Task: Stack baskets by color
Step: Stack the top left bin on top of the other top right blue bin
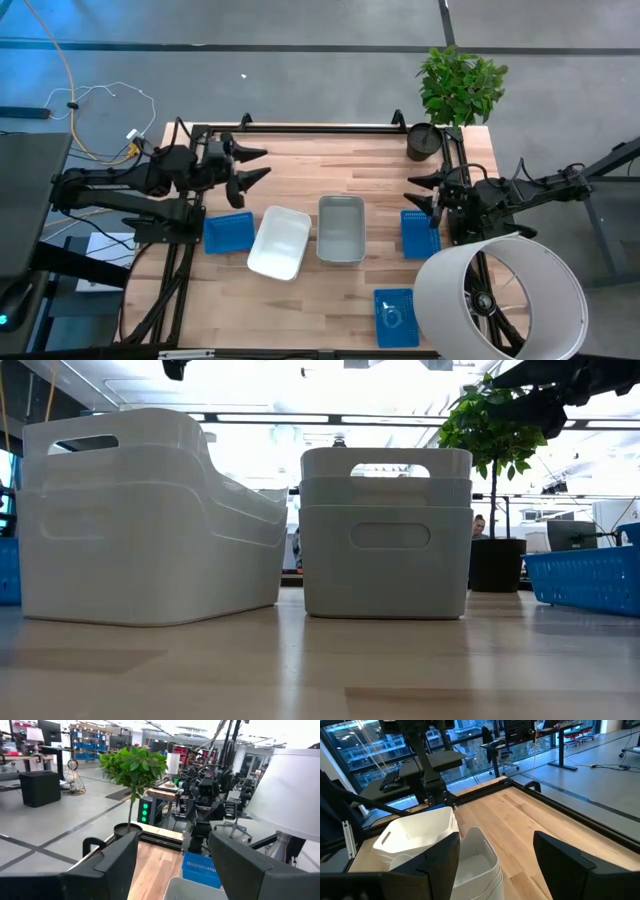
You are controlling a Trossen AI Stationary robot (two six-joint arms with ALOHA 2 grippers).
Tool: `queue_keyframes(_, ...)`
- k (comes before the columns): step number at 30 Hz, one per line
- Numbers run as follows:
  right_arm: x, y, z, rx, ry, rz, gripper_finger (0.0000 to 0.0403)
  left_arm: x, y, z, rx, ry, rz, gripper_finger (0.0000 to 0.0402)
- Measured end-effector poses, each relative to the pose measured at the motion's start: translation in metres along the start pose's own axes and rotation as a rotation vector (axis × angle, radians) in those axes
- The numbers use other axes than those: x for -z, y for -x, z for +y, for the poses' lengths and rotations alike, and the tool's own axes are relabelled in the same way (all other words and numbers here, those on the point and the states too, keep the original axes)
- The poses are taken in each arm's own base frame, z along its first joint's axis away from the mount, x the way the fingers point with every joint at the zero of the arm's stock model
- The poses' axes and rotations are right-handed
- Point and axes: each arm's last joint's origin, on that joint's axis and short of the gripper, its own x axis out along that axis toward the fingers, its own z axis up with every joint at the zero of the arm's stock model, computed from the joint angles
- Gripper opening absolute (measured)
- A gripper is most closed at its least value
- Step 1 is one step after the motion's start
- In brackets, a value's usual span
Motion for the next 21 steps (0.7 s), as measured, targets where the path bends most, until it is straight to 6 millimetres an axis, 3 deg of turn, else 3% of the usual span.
queue_keyframes(11, -0.004, 0.006, -0.003, 0.002, -0.003, -0.038, 0.024, 0.029, 0.009, 0.006, -0.003, 0.087, -0.011, 0.0234)
queue_keyframes(21, -0.005, 0.008, -0.004, 0.006, 0.079, -0.048, 0.024, 0.031, 0.01, 0.007, -0.006, 0.029, -0.008, 0.0234)
